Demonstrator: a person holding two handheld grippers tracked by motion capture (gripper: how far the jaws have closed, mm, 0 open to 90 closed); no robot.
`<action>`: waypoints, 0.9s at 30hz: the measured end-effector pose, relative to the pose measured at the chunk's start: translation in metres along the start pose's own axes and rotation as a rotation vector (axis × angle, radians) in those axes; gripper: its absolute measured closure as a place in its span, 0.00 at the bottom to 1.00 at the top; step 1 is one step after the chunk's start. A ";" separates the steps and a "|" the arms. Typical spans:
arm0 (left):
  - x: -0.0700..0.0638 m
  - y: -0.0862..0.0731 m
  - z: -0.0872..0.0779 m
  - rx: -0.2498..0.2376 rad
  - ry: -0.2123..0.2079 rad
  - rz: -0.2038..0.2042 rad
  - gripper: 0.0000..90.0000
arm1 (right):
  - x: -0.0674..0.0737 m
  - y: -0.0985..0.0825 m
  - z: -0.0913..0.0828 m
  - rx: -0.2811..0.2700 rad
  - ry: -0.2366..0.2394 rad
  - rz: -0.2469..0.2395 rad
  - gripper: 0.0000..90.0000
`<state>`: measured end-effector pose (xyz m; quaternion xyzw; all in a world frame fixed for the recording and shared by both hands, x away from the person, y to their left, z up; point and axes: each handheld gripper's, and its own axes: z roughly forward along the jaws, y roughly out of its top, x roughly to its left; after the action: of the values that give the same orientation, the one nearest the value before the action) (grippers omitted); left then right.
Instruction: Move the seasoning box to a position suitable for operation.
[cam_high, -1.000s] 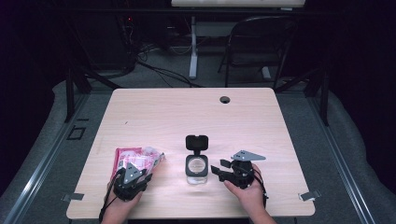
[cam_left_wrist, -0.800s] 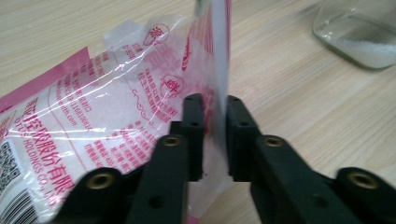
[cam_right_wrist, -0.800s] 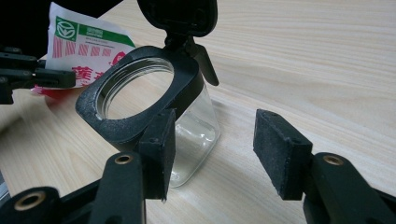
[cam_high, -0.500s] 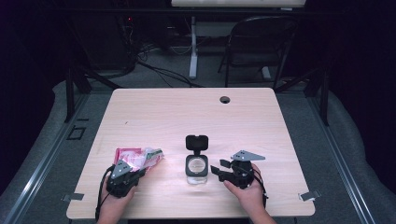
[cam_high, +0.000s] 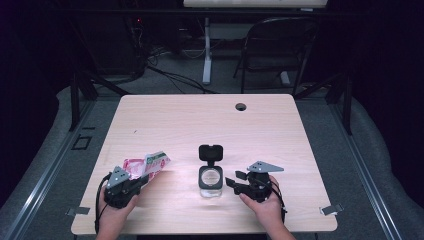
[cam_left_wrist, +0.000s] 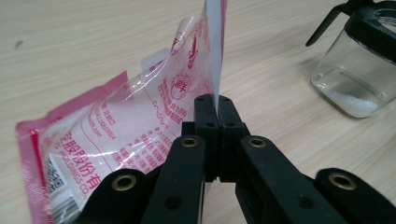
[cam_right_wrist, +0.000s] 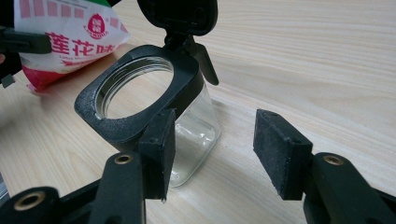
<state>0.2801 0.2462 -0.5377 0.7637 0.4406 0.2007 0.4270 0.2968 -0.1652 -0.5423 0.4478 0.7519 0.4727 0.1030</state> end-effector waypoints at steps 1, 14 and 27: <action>0.000 0.002 -0.002 -0.009 0.007 0.011 1.00 | 0.000 0.000 0.000 0.002 -0.001 -0.002 0.54; 0.015 0.043 -0.040 -0.120 0.068 0.064 1.00 | -0.001 0.000 0.001 0.005 -0.006 0.000 0.54; -0.010 0.073 -0.049 -0.192 -0.034 0.108 1.00 | -0.002 -0.001 0.001 -0.002 -0.004 0.008 0.54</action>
<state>0.2781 0.2432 -0.4499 0.7452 0.3703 0.2517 0.4942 0.2978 -0.1662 -0.5438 0.4518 0.7494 0.4729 0.1030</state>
